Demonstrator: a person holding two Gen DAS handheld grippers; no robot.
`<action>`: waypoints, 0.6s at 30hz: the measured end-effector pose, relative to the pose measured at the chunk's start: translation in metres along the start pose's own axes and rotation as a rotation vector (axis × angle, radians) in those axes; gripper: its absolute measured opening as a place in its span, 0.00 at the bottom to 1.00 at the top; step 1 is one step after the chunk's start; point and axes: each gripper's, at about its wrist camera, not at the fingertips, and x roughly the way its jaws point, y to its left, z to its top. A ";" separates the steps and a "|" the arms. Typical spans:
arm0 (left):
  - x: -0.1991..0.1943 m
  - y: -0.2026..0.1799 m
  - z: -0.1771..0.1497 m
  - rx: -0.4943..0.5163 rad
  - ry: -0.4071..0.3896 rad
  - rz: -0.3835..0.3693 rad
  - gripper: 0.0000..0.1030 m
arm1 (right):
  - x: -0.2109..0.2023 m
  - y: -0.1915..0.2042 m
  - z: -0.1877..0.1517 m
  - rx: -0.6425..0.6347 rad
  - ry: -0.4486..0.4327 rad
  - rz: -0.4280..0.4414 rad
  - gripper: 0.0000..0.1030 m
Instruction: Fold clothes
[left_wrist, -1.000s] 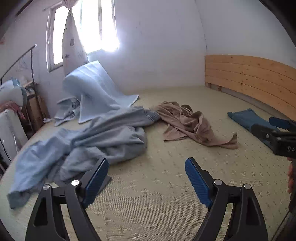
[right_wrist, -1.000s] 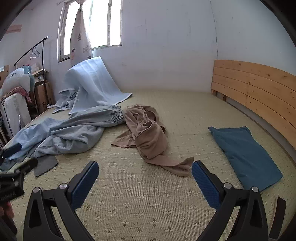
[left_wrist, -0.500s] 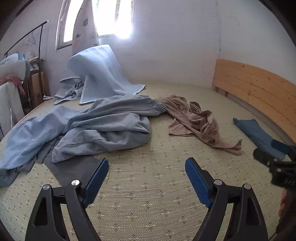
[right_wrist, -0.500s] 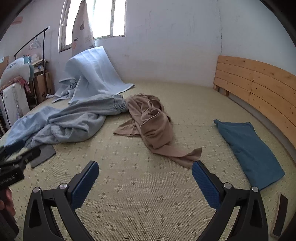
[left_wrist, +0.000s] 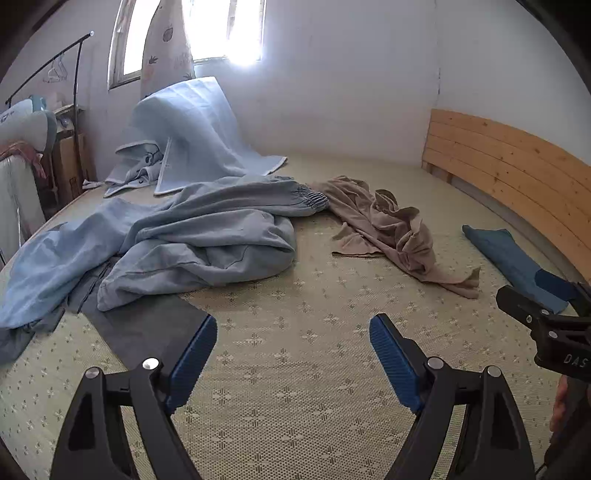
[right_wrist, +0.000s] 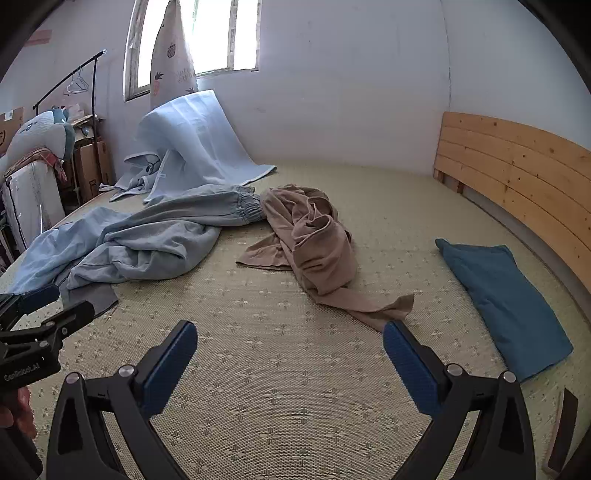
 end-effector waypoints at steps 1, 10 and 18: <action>0.000 0.002 -0.001 -0.012 0.009 -0.003 0.85 | 0.001 0.000 0.000 -0.001 0.003 -0.001 1.00; -0.015 0.011 -0.013 0.000 0.009 0.042 0.85 | 0.002 -0.009 -0.014 0.040 0.036 -0.025 1.00; -0.053 0.008 -0.023 0.028 -0.004 0.043 0.85 | -0.039 -0.019 -0.027 0.043 0.004 -0.054 1.00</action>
